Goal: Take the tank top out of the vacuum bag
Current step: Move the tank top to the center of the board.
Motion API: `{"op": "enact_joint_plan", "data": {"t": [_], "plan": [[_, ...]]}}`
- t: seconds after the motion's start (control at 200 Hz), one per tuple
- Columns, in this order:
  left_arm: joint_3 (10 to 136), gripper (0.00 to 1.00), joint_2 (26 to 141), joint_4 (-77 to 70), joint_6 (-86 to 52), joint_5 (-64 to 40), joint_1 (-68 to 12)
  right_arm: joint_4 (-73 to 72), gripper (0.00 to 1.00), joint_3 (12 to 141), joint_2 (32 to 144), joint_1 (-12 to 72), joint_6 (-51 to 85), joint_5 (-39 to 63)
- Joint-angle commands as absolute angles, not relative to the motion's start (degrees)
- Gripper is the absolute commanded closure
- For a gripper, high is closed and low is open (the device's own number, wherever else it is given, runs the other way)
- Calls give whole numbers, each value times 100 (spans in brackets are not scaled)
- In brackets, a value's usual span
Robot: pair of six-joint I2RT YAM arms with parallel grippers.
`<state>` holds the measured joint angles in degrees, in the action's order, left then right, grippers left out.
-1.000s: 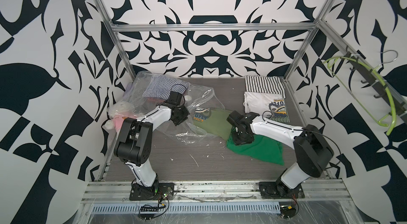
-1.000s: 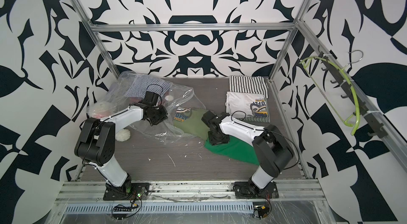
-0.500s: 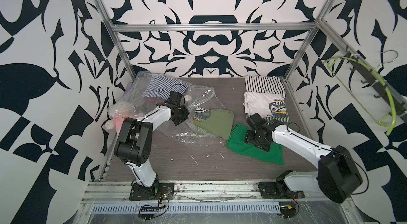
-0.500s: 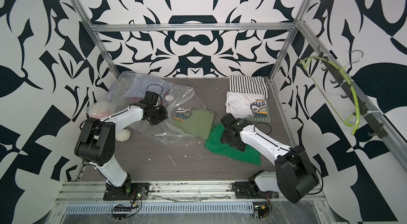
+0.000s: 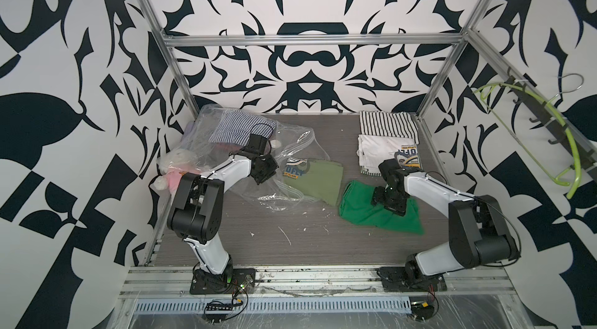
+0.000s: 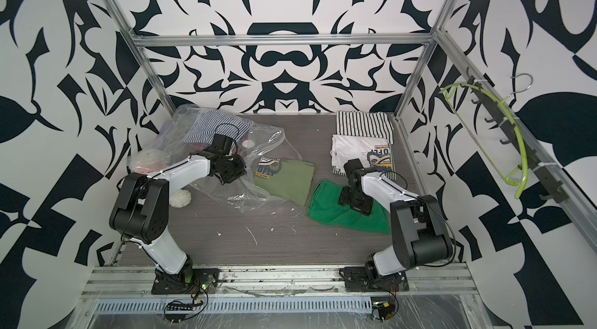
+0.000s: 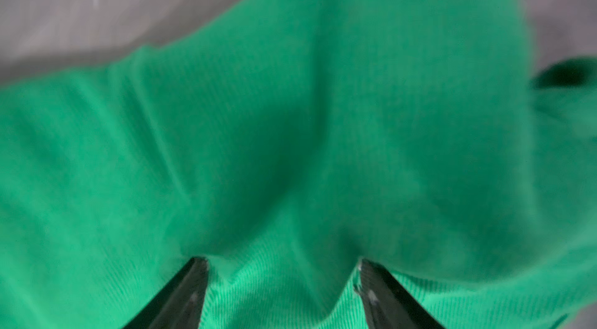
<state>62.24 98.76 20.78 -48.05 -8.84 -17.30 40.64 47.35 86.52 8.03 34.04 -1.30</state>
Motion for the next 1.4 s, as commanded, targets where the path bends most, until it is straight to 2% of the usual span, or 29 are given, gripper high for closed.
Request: {"op": "enact_joint_plan", "data": {"t": [0.0,0.13,0.305,0.4,0.51,0.565,0.705,0.95,1.105,1.395], "plan": [[6222,100,9973,2096,-4807,-836,-1692,3963,24,5066,8632,529,2662,-271],[6190,100,9887,2145,-4771,-741,-1688,3874,24,5093,7979,532,2976,-53],[6145,100,9914,2098,-4838,-787,-1688,3418,23,4254,6769,527,4843,611],[6176,100,9949,2087,-4840,-813,-1688,3311,28,3848,6358,519,5595,657],[6257,100,10002,2134,-4773,-823,-1692,3471,39,3717,6242,410,5949,394],[6291,100,10006,2153,-4754,-824,-1688,3395,45,3615,6253,267,6047,414],[6297,100,10002,2136,-4771,-818,-1688,2947,48,3426,6660,39,6002,707],[6240,100,9910,2162,-4773,-765,-1688,2803,68,3702,7720,-305,4946,470],[6241,100,9897,2189,-4768,-745,-1688,2807,69,3953,8330,-711,4509,448],[6309,100,9925,2244,-4772,-689,-1688,2704,69,4188,8675,-1506,4231,482]]}}
